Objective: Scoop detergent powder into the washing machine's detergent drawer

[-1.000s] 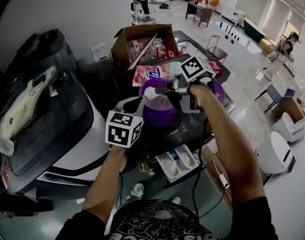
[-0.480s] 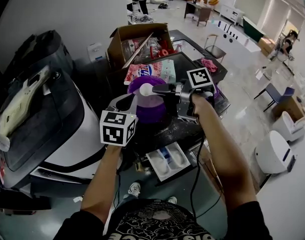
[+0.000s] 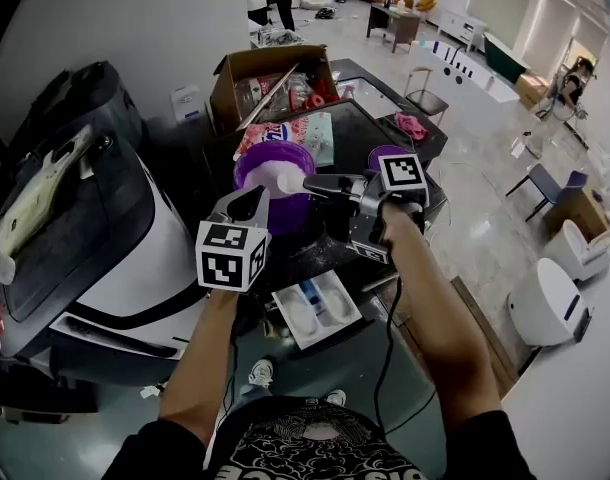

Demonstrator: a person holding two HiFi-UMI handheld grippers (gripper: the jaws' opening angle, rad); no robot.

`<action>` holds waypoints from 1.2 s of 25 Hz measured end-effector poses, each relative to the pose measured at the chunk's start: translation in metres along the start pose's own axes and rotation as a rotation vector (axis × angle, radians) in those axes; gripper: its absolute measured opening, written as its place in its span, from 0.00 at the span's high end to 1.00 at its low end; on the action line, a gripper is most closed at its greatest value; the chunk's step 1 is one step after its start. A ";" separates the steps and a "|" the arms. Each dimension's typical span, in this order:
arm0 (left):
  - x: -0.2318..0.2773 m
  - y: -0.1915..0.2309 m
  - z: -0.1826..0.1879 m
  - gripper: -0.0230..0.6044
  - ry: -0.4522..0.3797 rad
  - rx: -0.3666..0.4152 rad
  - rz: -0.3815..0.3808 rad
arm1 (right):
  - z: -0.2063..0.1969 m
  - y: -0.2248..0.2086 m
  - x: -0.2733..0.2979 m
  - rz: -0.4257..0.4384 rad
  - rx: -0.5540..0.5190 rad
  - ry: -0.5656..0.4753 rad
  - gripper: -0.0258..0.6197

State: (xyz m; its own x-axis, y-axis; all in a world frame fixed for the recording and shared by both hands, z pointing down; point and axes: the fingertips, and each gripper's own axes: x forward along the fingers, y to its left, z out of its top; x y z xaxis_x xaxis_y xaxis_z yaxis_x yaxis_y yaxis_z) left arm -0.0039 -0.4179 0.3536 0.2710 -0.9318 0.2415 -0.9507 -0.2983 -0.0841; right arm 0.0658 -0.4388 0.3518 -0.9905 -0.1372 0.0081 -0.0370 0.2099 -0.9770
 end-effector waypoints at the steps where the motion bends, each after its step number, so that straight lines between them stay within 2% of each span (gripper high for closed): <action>1: -0.001 -0.005 -0.002 0.96 0.002 0.000 -0.001 | -0.003 0.000 -0.005 0.004 0.002 -0.005 0.90; 13: -0.025 -0.067 -0.019 0.96 0.030 0.016 0.003 | -0.040 -0.014 -0.056 0.054 0.084 -0.064 0.90; 22: -0.048 -0.084 -0.048 0.96 0.087 0.014 0.006 | -0.075 -0.039 -0.068 0.092 0.182 -0.120 0.90; 30: -0.071 -0.083 -0.062 0.96 0.088 0.015 -0.059 | -0.108 -0.043 -0.066 0.057 0.131 -0.169 0.90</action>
State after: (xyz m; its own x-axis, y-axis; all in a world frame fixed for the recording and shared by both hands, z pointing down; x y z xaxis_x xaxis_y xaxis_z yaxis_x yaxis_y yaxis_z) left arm 0.0463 -0.3144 0.4033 0.3114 -0.8910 0.3304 -0.9310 -0.3557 -0.0817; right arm 0.1189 -0.3346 0.4164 -0.9537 -0.2916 -0.0731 0.0468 0.0963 -0.9943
